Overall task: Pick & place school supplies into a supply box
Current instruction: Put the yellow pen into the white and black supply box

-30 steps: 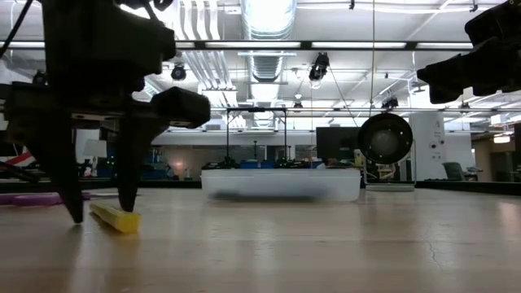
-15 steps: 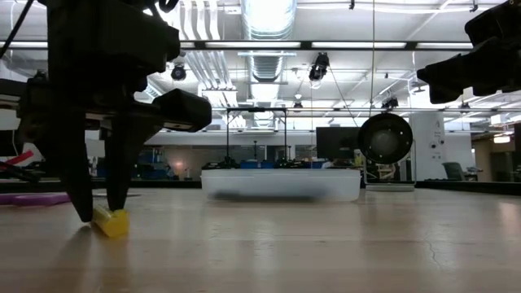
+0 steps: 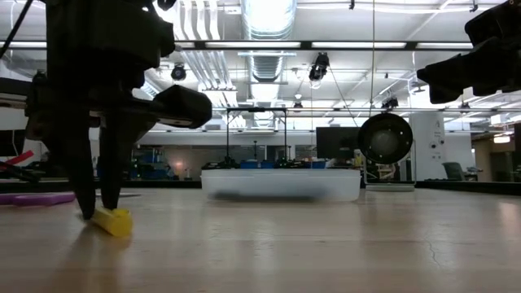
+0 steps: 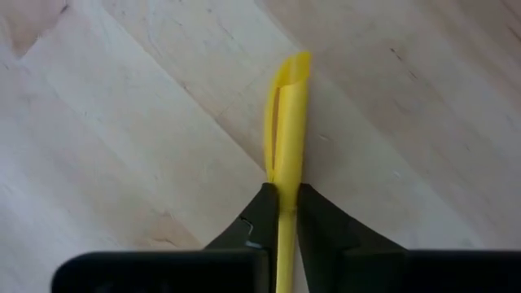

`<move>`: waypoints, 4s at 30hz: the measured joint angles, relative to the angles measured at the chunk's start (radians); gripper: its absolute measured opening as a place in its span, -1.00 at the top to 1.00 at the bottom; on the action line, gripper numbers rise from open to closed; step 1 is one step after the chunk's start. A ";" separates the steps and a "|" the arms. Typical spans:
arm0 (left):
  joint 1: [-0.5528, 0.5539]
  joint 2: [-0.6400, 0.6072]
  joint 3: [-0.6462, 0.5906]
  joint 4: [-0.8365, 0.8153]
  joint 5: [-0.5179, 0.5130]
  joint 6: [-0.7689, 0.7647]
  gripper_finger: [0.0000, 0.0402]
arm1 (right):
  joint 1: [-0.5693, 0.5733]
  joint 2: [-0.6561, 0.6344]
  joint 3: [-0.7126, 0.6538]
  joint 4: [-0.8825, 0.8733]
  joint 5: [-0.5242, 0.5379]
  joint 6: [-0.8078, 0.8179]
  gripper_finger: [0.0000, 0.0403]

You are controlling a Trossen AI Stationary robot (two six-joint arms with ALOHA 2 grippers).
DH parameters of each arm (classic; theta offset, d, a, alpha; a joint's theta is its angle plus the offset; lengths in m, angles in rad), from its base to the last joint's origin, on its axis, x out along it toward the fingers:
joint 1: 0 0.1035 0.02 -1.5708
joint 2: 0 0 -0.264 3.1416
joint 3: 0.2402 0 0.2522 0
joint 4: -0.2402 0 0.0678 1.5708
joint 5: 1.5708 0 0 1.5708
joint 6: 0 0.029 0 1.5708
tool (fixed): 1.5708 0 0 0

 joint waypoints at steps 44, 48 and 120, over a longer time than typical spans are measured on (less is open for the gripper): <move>0.018 0.004 -0.013 0.033 0.004 -0.072 0.59 | 0.000 0.000 0.000 0.000 0.000 0.000 0.66; 0.024 0.002 -0.022 0.054 0.007 -0.065 0.68 | 0.000 0.000 0.000 0.000 0.001 0.000 0.66; 0.074 -0.020 -0.010 0.325 -0.655 0.110 0.99 | 0.000 0.000 0.000 0.000 0.000 0.000 0.66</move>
